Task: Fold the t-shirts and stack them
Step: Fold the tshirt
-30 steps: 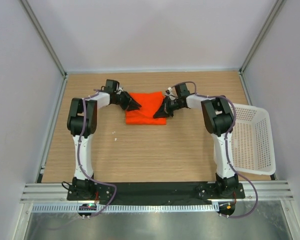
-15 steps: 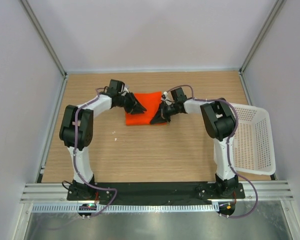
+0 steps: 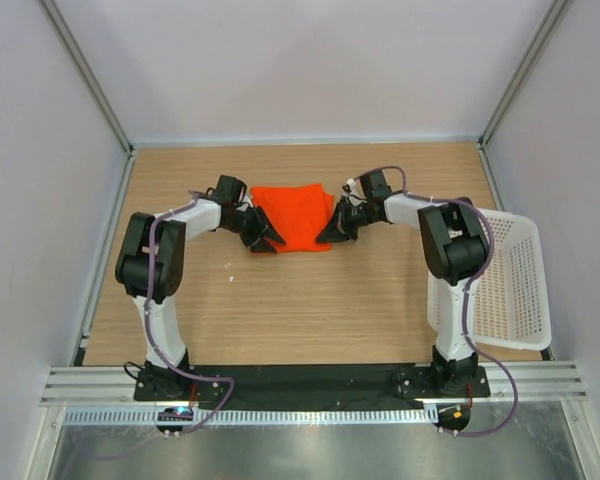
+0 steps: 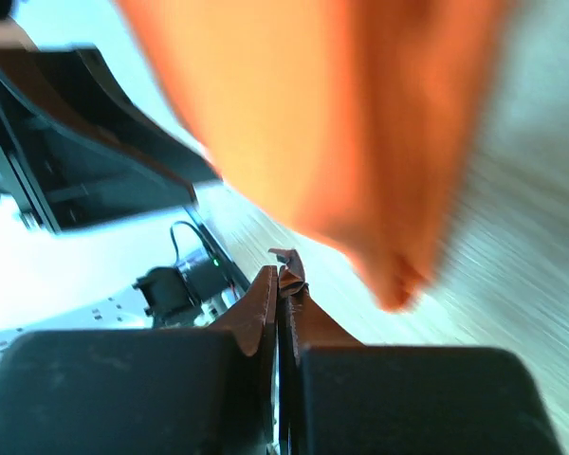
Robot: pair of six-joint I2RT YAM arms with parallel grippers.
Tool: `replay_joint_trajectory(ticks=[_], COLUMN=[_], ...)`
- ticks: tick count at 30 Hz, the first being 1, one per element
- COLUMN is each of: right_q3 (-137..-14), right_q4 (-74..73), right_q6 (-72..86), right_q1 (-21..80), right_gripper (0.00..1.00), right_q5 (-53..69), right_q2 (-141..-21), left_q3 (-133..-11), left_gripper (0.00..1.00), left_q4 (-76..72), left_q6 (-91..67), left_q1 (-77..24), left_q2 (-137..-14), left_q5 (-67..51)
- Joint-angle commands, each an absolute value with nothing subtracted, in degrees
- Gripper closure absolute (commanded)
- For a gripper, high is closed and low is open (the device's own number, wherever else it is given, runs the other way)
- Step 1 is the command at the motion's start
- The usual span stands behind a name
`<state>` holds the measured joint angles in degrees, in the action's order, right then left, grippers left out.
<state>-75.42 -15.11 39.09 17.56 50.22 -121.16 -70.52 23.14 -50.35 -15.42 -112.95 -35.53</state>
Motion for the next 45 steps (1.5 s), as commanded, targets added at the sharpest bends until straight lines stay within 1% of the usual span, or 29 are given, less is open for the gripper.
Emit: replay_joint_trajectory(ticks=[1, 3, 4, 6, 8, 9, 12, 15, 18, 21, 22, 23, 24, 25, 26, 28, 29, 31, 32, 34, 37, 40, 41, 45], right_q3=[-83.8, -87.1, -89.4, -92.6, -94.1, -95.1, -95.7, -96.4, -97.2, -101.4, -103.0, -104.8, -109.0, -111.1, -113.3, -118.9, -120.4, -123.2, -123.9, -124.4, -121.8, -119.4, -118.7, -117.2], right_q4=[-12.9, -11.6, -10.6, -5.7, -0.4, 3.0, 8.8, 8.8, 7.7, 0.4, -4.2, -12.0, -16.2, -23.7, -27.7, -34.2, -39.1, -43.0, -45.8, -48.1, -46.4, -44.4, -43.6, -39.2], right_q6=[41.0, 43.2, 44.2, 48.5, 54.0, 55.9, 59.8, 60.3, 60.1, 55.5, 50.3, 47.7, 45.3, 40.4, 38.4, 34.8, 31.8, 29.0, 26.3, 24.5, 22.5, 21.9, 21.8, 22.1], right_q1=[17.8, 17.8, 17.8, 17.8, 17.8, 17.8, 17.7, 17.6, 17.1, 17.0, 17.0, 16.9, 16.7, 16.6, 16.3, 15.7, 15.1, 14.6, 14.2, 13.9, 13.9, 14.0, 14.1, 14.8], right_gripper=[0.99, 0.98, 0.98, 0.98, 0.98, 0.98, 0.98, 0.98, 0.98, 0.94, 0.93, 0.87, 0.84, 0.8, 0.71, 0.62, 0.55, 0.43, 0.35, 0.31, 0.28, 0.26, 0.26, 0.24], right_q5=[49.1, 48.9, 47.8, 47.5, 47.6, 47.7, 47.3, 46.4, 45.8, 44.7, 43.8, 42.8, 40.5, 39.3, 37.2, 31.2, 29.4, 24.8, 24.3, 22.9, 22.8, 21.5, 21.6, 22.7], right_q2=[-118.9, -122.8, -123.8, -126.7, -131.0, -132.2, -136.0, -138.5, -139.1, -137.6, -136.9, -136.3, -135.2, -134.7, -134.3, -133.4, -133.2, -133.2, -133.3, -133.6, -133.2, -133.4, -133.4, -134.3], left_q3=[-77.2, -82.2, -83.8, -88.7, -91.4, -92.0, -97.4, -102.5, -105.5, -106.3, -106.0, -106.0, -106.1, -106.2, -106.2, -106.5, -107.8, -109.5, -111.2, -113.1, -113.2, -107.8, -106.1, -95.2], left_gripper=[0.59, 0.59, 0.6, 0.65, 0.66, 0.67, 0.69, 0.7, 0.71, 0.7, 0.69, 0.68, 0.64, 0.61, 0.56, 0.53, 0.52, 0.47, 0.31, 0.28, 0.28, 0.28, 0.28, 0.28], left_q4=[26.5, 26.8, 26.7, 25.5, 22.2, 18.1, 16.4, 16.3, 15.6, 16.0, 16.1, 17.7, 18.8, 20.0, 22.4, 25.2, 27.0, 31.3, 32.3, 36.7, 39.4, 39.3, 39.1, 37.1], left_q6=[-49.0, -49.0, -49.0, -49.8, -51.7, -53.9, -54.6, -54.1, -54.4, -54.2, -54.1, -53.4, -52.7, -52.0, -50.5, -49.1, -48.2, -46.8, -46.4, -44.7, -44.0, -44.8, -45.1, -45.4], left_q1=[-15.7, -15.2, -14.0, -12.2, -9.2, -8.2, -6.0, -5.5, -5.3, -5.4, -5.4, -5.4, -5.3, -5.3, -5.2, -5.1, -5.0, -4.6, -4.3, -4.4, -4.5, -4.7, -4.9, -6.1], left_q2=[-107.5, -108.6, -111.1, -114.2, -118.9, -120.5, -127.3, -134.0, -137.8, -137.9, -137.2, -136.4, -135.5, -133.2, -131.9, -128.2, -127.0, -124.6, -123.8, -121.1, -116.6, -112.2, -109.0, -101.0], left_q5=[-36.3, -36.3, -36.4, -37.4, -38.5, -40.7, -41.7, -43.0, -43.2, -43.2, -43.1, -42.7, -42.5, -41.8, -40.6, -39.1, -37.2, -36.5, -35.7, -34.0, -32.3, -31.9, -32.1, -32.6])
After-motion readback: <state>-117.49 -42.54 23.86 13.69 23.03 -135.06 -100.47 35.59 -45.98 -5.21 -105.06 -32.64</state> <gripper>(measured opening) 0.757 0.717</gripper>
